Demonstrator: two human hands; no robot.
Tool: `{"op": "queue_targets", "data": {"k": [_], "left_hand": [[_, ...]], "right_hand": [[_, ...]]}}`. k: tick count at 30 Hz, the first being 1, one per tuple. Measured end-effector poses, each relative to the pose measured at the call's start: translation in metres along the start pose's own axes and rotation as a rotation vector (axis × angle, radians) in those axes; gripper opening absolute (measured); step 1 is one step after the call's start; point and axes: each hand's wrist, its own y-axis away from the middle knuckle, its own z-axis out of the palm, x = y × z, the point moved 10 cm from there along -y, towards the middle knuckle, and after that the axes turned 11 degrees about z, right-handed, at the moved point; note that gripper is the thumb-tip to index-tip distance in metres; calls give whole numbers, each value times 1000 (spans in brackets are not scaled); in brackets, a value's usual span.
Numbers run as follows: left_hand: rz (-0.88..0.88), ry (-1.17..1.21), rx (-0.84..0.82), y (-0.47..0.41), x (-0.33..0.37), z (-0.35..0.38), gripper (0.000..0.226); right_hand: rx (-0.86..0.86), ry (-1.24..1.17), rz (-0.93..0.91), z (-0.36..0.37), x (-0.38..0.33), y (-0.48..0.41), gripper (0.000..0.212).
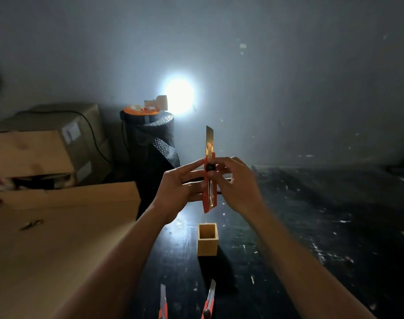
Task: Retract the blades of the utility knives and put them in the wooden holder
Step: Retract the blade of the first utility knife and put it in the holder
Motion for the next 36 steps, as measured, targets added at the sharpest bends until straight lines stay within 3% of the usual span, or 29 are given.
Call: {"op": "queue_targets", "data": {"k": [11,21,28,30,33,36], "left_hand": [[-72,202,31,-19,4,8,55],[-20,38,35,-27,23,10,55],[-7,57,25,-24,35,17,51],[-1,44,34,-23,37,16,50],[0,50,50,-21,37,13,50],[4,54,40,-19,36,13,51]], "right_hand": [[-68,8,-33,-9,-6,2,17],[-82,-17,-25,-7,1,15,15],[-39,-102,23,-11,4,21,17],[-70,-65,-32,-10,-1,22,22],[-128,-175,31,-12,3,23,30],[-132,-202,64,-14,6,23,24]]}}
